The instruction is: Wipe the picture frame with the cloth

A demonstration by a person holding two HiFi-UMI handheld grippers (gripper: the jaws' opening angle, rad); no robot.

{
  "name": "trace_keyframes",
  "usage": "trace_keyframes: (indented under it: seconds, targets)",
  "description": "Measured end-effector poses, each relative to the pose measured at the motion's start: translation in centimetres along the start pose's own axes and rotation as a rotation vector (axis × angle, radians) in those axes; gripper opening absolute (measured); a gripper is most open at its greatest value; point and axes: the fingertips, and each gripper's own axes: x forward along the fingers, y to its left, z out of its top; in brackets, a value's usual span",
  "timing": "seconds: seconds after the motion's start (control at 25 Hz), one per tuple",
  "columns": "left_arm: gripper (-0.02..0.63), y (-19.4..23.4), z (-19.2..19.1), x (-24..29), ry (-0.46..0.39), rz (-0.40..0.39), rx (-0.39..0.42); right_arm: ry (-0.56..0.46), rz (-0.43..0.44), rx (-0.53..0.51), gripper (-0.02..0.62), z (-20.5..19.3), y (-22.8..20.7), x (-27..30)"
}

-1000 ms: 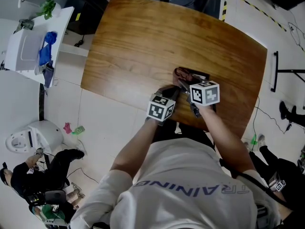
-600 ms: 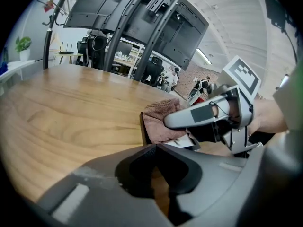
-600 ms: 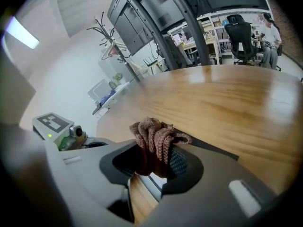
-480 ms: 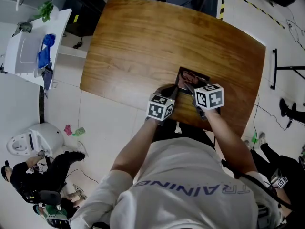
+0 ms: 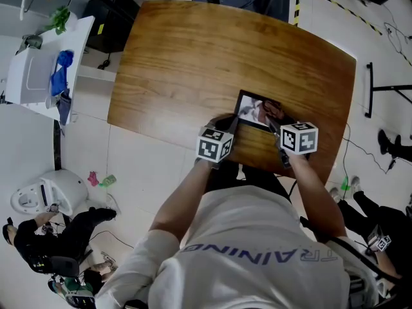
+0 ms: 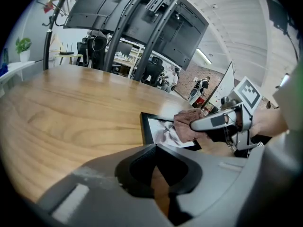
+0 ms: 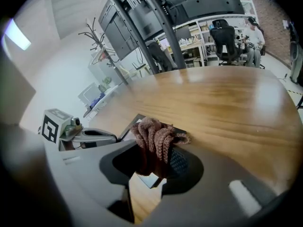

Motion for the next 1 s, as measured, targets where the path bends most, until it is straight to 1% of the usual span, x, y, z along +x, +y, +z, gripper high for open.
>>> trace_keyframes:
  seconds: [0.2,0.4,0.52,0.64,0.72,0.84,1.0]
  targets:
    - [0.005,0.0,0.0,0.0,0.001,-0.003,-0.003,-0.006,-0.03,0.026,0.132,-0.5,-2.0,-1.6]
    - [0.005,-0.2,0.2,-0.4,0.01,-0.007,0.001,-0.009,-0.029,0.037,0.132,-0.3,-2.3,-1.4]
    - [0.005,0.1,0.4,-0.4,0.019,-0.018,0.054,-0.013,-0.002,0.047,0.132,0.4,-1.2,-1.7]
    - [0.005,1.1,3.3,-0.3,-0.018,-0.034,0.089,-0.03,0.04,0.018,0.132,1.6,1.1,-1.8]
    - [0.005,1.6,5.2,0.3,-0.019,-0.052,0.131,-0.024,0.07,0.005,0.132,1.5,2.8,-1.2]
    - [0.005,2.0,6.2,1.7,0.026,-0.078,0.206,-0.011,0.087,0.015,0.132,0.6,4.2,-0.1]
    - [0.005,1.9,6.3,3.1,0.079,-0.125,0.244,-0.004,0.078,0.038,0.132,-0.2,4.0,0.1]
